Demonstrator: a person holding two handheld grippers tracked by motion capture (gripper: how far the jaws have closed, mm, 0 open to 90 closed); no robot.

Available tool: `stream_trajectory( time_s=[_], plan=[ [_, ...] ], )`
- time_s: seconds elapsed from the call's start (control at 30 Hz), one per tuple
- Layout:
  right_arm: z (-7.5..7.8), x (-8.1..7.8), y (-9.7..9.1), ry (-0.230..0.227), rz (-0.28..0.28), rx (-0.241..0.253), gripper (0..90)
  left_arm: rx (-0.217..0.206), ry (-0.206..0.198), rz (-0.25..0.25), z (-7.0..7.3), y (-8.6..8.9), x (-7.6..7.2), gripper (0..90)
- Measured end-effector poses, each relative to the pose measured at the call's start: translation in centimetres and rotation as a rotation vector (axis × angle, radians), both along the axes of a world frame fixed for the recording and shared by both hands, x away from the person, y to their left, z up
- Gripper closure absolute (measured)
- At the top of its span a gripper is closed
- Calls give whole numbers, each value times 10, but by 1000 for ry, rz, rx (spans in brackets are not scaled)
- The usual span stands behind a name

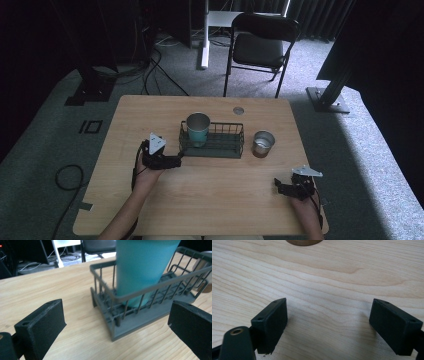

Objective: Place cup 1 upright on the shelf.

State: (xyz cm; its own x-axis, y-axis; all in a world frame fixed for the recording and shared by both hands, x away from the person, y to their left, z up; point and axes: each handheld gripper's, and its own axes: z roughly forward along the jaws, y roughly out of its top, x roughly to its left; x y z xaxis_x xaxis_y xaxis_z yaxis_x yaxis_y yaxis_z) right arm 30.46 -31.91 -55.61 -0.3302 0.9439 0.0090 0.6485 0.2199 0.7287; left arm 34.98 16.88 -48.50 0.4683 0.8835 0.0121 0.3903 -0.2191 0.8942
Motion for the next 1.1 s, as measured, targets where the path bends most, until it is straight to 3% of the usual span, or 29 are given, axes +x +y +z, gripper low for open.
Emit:
stream_trajectory(
  time_s=[0.13, 0.3, 0.4, 0.6, 0.97, 1.1],
  plan=[
    [0, 0, 0, 0, -1, 0, 147, 26, -6, 29, -4, 7, -6, 16],
    [0, 0, 0, 0, -1, 0, 147, 5, 18, 37, -11, 17, -11, 16],
    [0, 0, 0, 0, -1, 0, 147, 28, 12, 53, -16, 22, -14, 16],
    [0, 0, 0, 0, -1, 0, 147, 22, 38, 73, -24, 35, -19, 16],
    [0, 0, 0, -1, 0, -1, 147, 23, 61, 77, -34, 46, -33, 16],
    [0, 0, 0, -1, 1, -1, 147, 21, 90, 76, -40, 50, -37, 16]
  ],
)
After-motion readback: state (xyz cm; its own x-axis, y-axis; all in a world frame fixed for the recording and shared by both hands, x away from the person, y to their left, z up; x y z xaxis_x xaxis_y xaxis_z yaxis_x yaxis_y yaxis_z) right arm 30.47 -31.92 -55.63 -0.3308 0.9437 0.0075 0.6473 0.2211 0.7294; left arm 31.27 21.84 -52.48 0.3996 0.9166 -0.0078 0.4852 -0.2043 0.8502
